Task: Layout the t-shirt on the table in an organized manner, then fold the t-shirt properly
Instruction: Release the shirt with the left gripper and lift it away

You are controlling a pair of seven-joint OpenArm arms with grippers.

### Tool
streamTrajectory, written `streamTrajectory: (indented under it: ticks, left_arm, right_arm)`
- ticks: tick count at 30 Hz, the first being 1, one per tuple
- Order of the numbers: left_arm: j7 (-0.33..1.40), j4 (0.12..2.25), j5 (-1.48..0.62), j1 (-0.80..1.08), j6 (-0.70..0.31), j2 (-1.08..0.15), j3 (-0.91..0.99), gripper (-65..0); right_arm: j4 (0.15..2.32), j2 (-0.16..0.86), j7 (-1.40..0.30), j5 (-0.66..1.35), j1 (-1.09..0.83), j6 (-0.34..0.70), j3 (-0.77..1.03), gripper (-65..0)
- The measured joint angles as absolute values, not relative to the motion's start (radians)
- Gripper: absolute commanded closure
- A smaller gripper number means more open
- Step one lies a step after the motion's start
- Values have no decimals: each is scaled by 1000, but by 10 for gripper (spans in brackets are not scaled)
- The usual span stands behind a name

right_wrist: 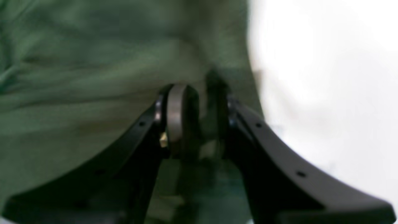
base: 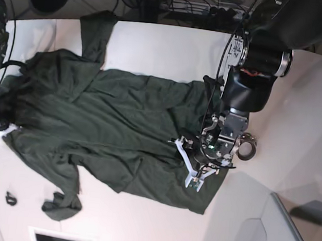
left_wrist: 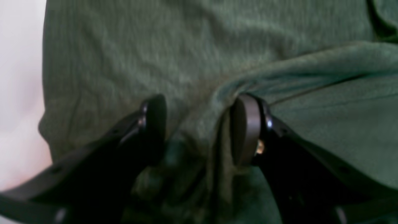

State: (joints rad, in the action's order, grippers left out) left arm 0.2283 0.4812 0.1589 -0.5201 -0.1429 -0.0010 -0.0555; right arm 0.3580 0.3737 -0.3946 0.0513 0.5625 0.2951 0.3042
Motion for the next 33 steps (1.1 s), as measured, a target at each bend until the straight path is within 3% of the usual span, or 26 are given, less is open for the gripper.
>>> streamTrajectory:
  ticks: [2, 4, 7, 9, 13, 17, 19, 20, 23, 27, 33]
  left_arm:
    - [198, 387, 164, -581, -130, 1, -53, -319]
    - [194, 337, 182, -618, -52, 9, -53, -319]
    - [225, 341, 183, -632, -25, 17, -53, -319]
    - [321, 409, 183, -625, -25, 22, -53, -319]
    - [503, 768, -12, -515, -43, 14, -56, -319]
    - [699, 1223, -188, -340, -74, -62, -56, -319]
    - [753, 1400, -223, -241, -81, -111, -58, -319]
    - [772, 1478, -216, -186, -74, -131, -54, -319]
    - [776, 1620, -224, -19, -81, -196, -59, -319]
    - [791, 1711, -239, 159, -99, -292, 3, -319]
    - [776, 1791, -235, 319, -94, -289, 268, -319]
  right_arm:
    - [336, 391, -365, 50, 590, 297, 303, -161]
    - [332, 398, -348, 47, 621, 290, 304, -159]
    - [351, 402, -348, 51, 650, 302, 304, -156]
    - [442, 402, -436, 55, 633, 305, 310, -156]
    - [861, 400, -711, 51, 480, 356, 382, -161]
    - [1364, 259, -976, 113, 258, 493, 647, -173]
    - [1533, 176, -1093, 153, 163, 546, 736, -251]
    - [1588, 147, -1142, 163, 120, 563, 762, -321]
    - [1597, 102, -1171, 206, 34, 601, 762, -501]
    - [1575, 35, -1150, 277, -30, 641, 765, -524]
    - [1431, 38, -1122, 320, -26, 638, 762, -524]
